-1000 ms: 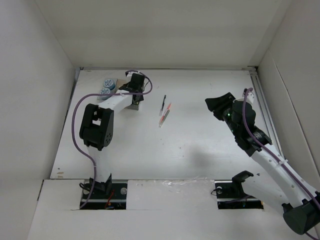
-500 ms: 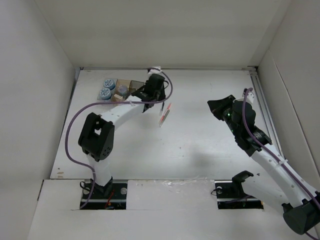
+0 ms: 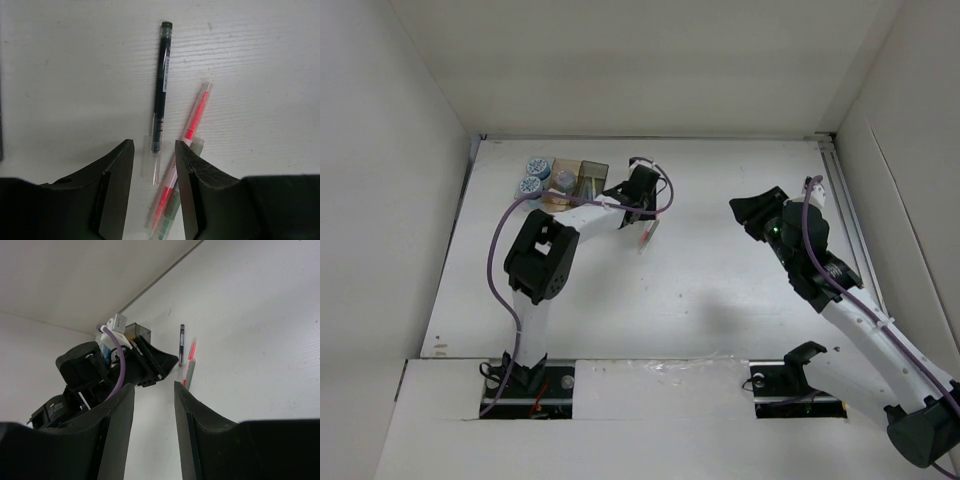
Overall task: Sort the stationery into containers
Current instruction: Grab a piece of stationery with the left arm
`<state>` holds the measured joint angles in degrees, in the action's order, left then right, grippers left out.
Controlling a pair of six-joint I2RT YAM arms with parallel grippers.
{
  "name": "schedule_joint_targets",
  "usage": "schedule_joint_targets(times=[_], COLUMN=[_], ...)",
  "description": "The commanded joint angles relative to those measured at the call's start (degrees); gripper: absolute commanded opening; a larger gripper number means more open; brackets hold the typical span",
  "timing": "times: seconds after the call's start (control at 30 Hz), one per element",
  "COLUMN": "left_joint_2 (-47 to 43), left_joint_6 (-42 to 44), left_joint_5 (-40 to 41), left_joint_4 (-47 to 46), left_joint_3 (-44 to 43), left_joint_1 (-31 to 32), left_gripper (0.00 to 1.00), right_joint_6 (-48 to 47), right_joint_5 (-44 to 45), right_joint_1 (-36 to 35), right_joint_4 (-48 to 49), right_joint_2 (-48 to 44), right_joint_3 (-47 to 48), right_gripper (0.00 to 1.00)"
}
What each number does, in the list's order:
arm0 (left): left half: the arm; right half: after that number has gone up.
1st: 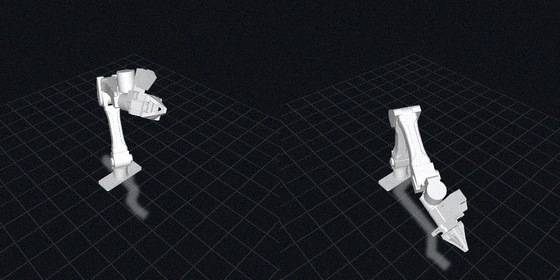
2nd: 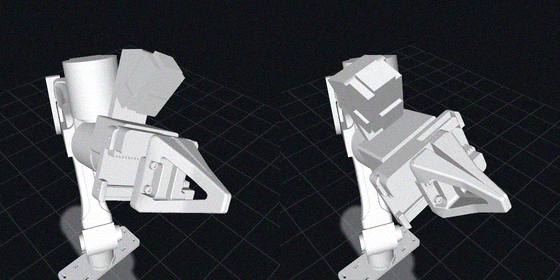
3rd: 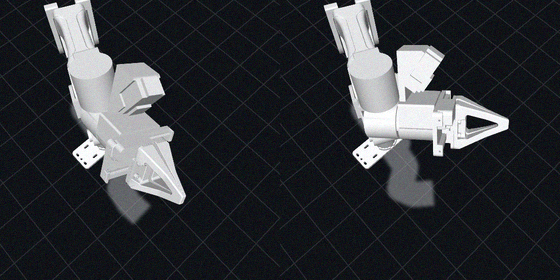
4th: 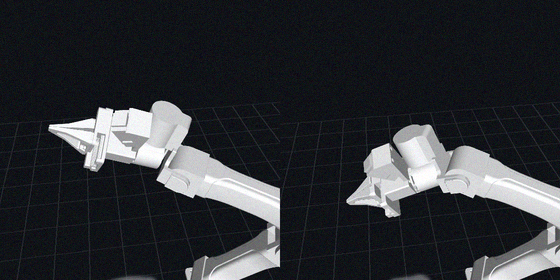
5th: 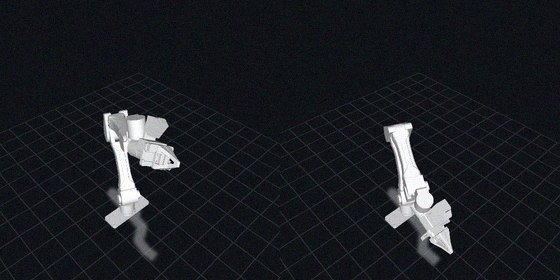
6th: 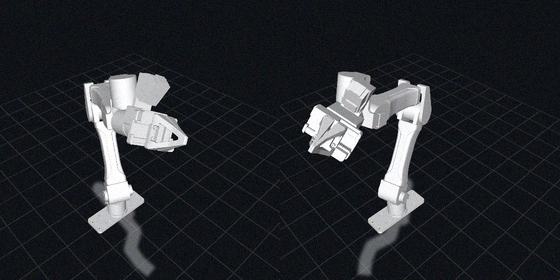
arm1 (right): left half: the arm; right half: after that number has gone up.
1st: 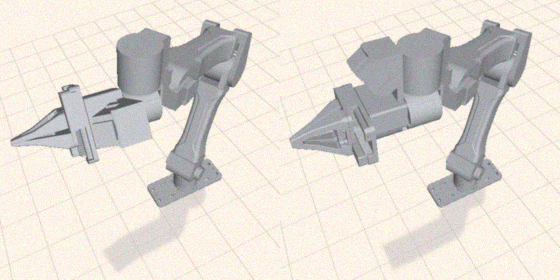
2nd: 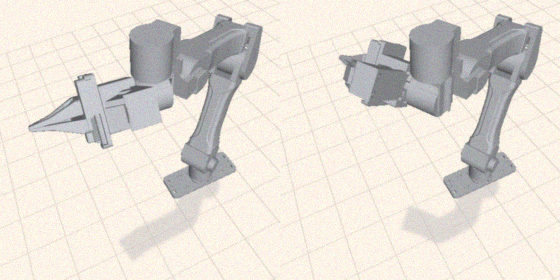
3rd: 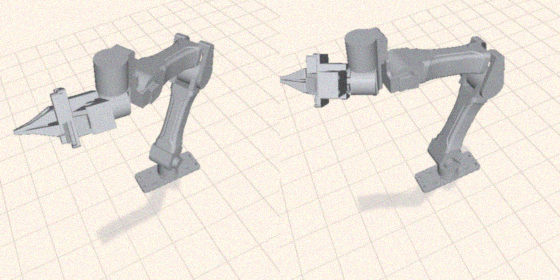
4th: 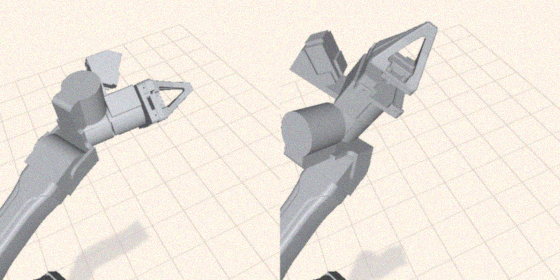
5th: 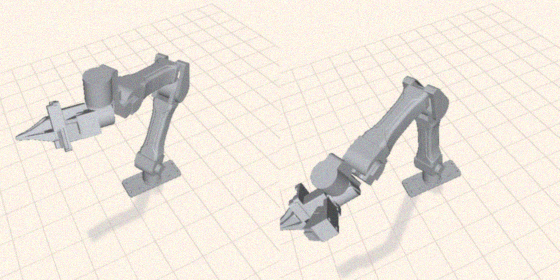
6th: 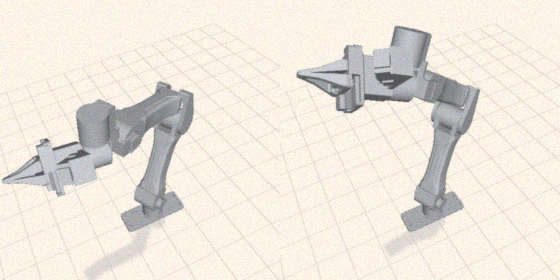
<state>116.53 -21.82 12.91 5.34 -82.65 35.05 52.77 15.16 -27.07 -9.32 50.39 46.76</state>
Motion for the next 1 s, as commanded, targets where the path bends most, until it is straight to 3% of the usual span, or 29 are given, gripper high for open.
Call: schedule_joint_targets(times=[0.0, 0.3, 0.47, 0.7, 0.97], left_joint_2=[0.5, 4.1, 6.2, -1.7, -6.9], left_joint_6=[1.1, 2.1, 1.6, 1.6, 2.2], left_joint_5=[0.6, 2.6, 7.0, 7.6, 6.3], left_joint_4=[-1.8, -0.7, 1.2, 0.6, 8.4], left_joint_3=[-1.7, -3.4, -4.6, -4.0, -12.3], left_joint_1=[0.2, 0.2, 0.2, 0.2, -5.7], left_gripper=[0.35, 0.29, 0.00, 0.00, 0.00], right_joint_6=[-0.1, -0.1, -0.1, -0.1, -0.1], right_joint_5=[0.2, 0.2, 0.2, 0.2, -0.8], right_joint_1=[-0.4, -0.4, -0.4, -0.4, -0.4], right_joint_4=[2.9, 2.9, 2.9, 2.9, 2.9], right_joint_2=[0.3, 0.3, 0.3, 0.3, 0.3], right_joint_3=[1.7, 1.7, 1.7, 1.7, 1.7], right_gripper=[0.44, 0.44, 0.44, 0.44, 0.44])
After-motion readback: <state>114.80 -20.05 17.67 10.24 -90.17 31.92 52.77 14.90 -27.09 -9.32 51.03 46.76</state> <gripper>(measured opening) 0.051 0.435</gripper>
